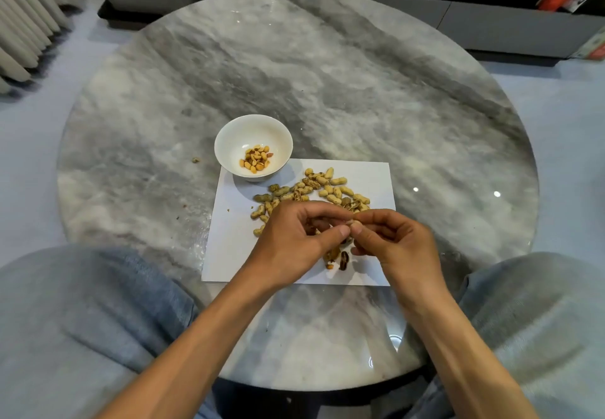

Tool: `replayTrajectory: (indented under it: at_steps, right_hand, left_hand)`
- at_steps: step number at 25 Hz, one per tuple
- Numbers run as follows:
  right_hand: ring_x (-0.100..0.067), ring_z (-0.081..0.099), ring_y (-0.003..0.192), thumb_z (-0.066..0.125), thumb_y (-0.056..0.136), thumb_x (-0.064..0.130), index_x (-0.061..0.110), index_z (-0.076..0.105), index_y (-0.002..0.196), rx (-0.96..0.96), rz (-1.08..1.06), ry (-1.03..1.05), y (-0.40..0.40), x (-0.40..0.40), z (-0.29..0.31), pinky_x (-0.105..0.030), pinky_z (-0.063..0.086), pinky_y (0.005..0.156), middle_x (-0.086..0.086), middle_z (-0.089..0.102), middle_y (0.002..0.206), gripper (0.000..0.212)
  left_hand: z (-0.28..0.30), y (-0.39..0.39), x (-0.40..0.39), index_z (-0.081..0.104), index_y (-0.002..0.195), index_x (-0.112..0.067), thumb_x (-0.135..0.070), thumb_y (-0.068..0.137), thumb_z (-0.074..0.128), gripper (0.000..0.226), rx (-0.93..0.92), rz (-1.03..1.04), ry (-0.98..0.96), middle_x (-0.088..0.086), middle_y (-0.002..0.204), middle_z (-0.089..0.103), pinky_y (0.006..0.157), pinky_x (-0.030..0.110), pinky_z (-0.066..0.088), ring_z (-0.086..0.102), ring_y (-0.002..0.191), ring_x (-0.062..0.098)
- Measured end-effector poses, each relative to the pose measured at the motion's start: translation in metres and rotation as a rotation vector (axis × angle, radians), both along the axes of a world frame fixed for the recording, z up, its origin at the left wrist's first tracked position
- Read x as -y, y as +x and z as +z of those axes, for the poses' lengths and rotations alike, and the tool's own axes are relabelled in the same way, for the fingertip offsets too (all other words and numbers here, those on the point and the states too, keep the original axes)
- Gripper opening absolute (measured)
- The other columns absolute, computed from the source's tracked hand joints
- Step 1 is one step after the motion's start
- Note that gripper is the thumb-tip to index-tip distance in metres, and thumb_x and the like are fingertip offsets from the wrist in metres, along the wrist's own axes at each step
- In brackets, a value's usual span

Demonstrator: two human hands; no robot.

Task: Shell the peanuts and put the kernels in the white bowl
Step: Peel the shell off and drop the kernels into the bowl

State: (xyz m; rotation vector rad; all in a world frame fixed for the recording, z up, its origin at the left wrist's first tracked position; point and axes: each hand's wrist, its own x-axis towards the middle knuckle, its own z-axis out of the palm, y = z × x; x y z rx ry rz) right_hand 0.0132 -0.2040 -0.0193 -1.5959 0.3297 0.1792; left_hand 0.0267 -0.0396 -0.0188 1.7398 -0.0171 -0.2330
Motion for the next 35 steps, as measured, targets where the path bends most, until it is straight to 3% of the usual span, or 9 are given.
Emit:
replayTrajectory:
  at_steps: [2,6,11,14,19,24,27,31,35]
  right_hand:
    - [-0.021,0.074,0.078,0.073,0.084,0.004,0.005,0.074,0.097,0.019,0.012,0.066,0.005,0.0,0.005,-0.026,0.059,0.069,-0.011,0.077,0.088,0.014]
    - [-0.031,0.074,0.092,0.069,0.083,0.004,0.005,0.074,0.106,0.022,0.041,0.138,0.007,-0.001,0.006,-0.033,0.061,0.081,-0.014,0.077,0.097,0.023]
    - [-0.035,0.073,0.091,0.069,0.08,0.013,0.013,0.078,0.099,0.084,0.067,0.158,0.007,-0.002,0.013,-0.035,0.061,0.083,-0.016,0.077,0.095,0.021]
    - [-0.031,0.073,0.088,0.075,0.071,0.022,0.013,0.079,0.092,0.058,-0.005,0.234,0.008,-0.006,0.014,-0.03,0.06,0.077,-0.015,0.077,0.096,0.023]
    - [-0.022,0.072,0.093,0.079,0.063,0.031,0.021,0.082,0.092,0.048,-0.044,0.351,0.006,-0.013,0.014,-0.026,0.058,0.076,-0.011,0.077,0.102,0.031]
    - [-0.024,0.07,0.088,0.089,0.056,0.057,0.018,0.079,0.101,0.084,-0.013,0.319,0.006,-0.012,0.01,-0.031,0.057,0.077,-0.012,0.076,0.099,0.06]
    - [-0.016,0.069,0.082,0.089,0.054,0.058,0.022,0.08,0.101,0.055,0.056,0.378,0.006,-0.011,0.013,-0.025,0.057,0.077,-0.007,0.076,0.096,0.06]
    - [-0.017,0.07,0.088,0.088,0.057,0.057,0.023,0.079,0.104,0.048,0.101,0.382,0.006,-0.011,0.014,-0.025,0.057,0.078,-0.008,0.076,0.102,0.059]
    - [-0.019,0.07,0.083,0.078,0.071,0.036,0.019,0.081,0.094,0.072,0.025,0.327,0.005,-0.011,0.015,-0.024,0.057,0.072,-0.009,0.076,0.095,0.029]
  left_hand:
    - [0.006,-0.002,-0.001,0.079,0.094,-0.016,-0.002,0.083,0.077,0.018,0.065,-0.004,-0.049,-0.002,0.086,0.077,0.072,0.031,0.06,0.072,0.08,0.014]
    - [0.002,0.0,0.001,0.08,0.092,-0.014,-0.005,0.08,0.08,0.015,0.152,0.072,-0.03,-0.002,0.084,0.076,0.071,0.047,0.059,0.072,0.079,0.019]
    - [0.006,0.002,0.003,0.079,0.101,-0.014,-0.005,0.082,0.078,0.021,0.178,0.109,-0.062,-0.003,0.09,0.077,0.074,0.038,0.061,0.073,0.083,0.017]
    - [0.01,0.002,0.004,0.079,0.098,-0.009,-0.004,0.08,0.078,0.018,0.086,0.132,-0.174,0.0,0.092,0.078,0.076,0.029,0.061,0.075,0.086,0.015]
    - [0.016,0.001,0.008,0.077,0.089,-0.012,0.004,0.08,0.073,0.018,-0.11,0.174,-0.399,0.003,0.082,0.078,0.065,0.017,0.055,0.074,0.075,0.012]
    - [0.015,0.002,0.008,0.079,0.088,-0.011,-0.012,0.073,0.069,0.018,-0.3,0.086,-0.6,0.009,0.074,0.072,0.059,0.019,0.052,0.064,0.065,0.012]
    - [0.015,0.002,0.007,0.076,0.094,-0.005,-0.013,0.078,0.064,0.022,-0.344,0.002,-0.678,0.008,0.074,0.068,0.061,0.02,0.051,0.06,0.066,0.011]
    - [0.015,0.004,0.004,0.075,0.093,-0.005,-0.014,0.082,0.06,0.021,-0.387,-0.017,-0.724,0.006,0.073,0.066,0.061,0.02,0.05,0.059,0.066,0.01]
    - [0.013,0.001,0.007,0.073,0.098,-0.003,-0.018,0.083,0.062,0.024,-0.452,0.01,-0.699,0.007,0.076,0.067,0.061,0.022,0.049,0.058,0.068,0.011]
